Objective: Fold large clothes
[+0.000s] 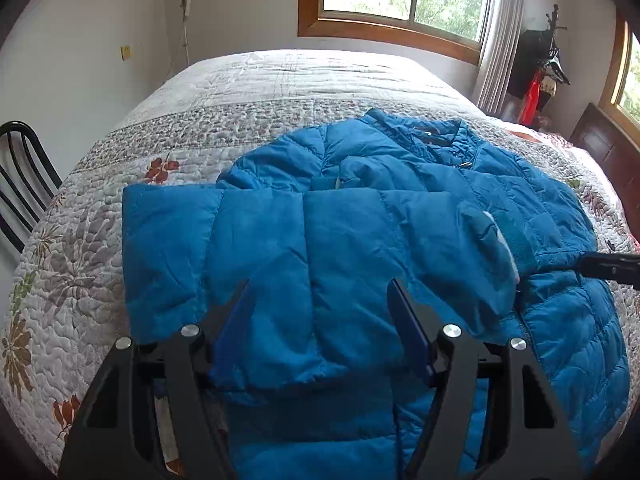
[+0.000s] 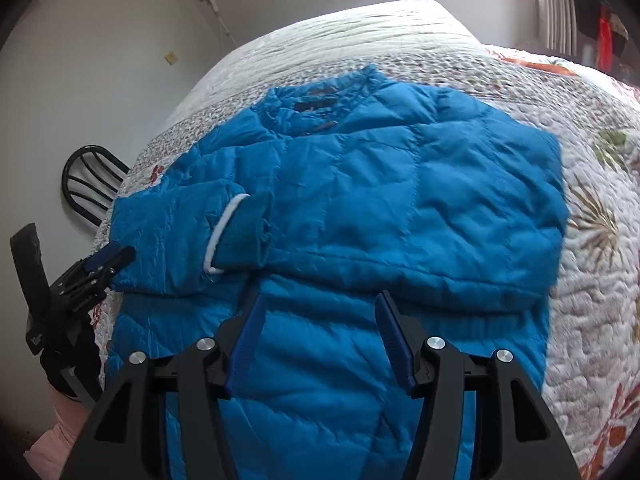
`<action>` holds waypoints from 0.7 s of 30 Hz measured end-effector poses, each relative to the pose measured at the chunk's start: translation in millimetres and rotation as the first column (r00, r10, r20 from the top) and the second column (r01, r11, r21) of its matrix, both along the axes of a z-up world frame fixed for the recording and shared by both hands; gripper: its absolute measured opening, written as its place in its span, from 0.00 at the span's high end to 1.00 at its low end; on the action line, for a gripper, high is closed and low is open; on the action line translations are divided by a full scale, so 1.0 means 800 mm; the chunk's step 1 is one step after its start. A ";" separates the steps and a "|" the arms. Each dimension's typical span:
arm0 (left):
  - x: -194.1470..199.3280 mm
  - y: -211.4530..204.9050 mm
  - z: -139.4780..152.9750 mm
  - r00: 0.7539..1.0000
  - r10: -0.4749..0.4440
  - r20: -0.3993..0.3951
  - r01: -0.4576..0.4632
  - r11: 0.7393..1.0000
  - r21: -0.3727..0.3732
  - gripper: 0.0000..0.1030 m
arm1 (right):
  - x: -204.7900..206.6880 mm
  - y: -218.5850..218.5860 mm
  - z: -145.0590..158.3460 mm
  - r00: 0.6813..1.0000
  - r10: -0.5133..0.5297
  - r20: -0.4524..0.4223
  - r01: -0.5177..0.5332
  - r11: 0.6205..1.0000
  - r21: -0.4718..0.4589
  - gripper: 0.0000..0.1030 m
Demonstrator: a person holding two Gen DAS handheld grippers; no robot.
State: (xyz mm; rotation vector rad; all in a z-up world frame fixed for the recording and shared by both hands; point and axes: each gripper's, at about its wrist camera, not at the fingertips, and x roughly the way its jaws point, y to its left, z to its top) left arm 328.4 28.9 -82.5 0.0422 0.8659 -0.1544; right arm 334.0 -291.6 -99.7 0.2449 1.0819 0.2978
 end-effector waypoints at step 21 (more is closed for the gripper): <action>-0.012 -0.009 0.009 0.998 -0.057 0.037 0.058 0.998 -0.026 0.31 | 0.026 -0.030 0.049 0.982 -0.102 0.161 0.103 0.995 0.002 0.85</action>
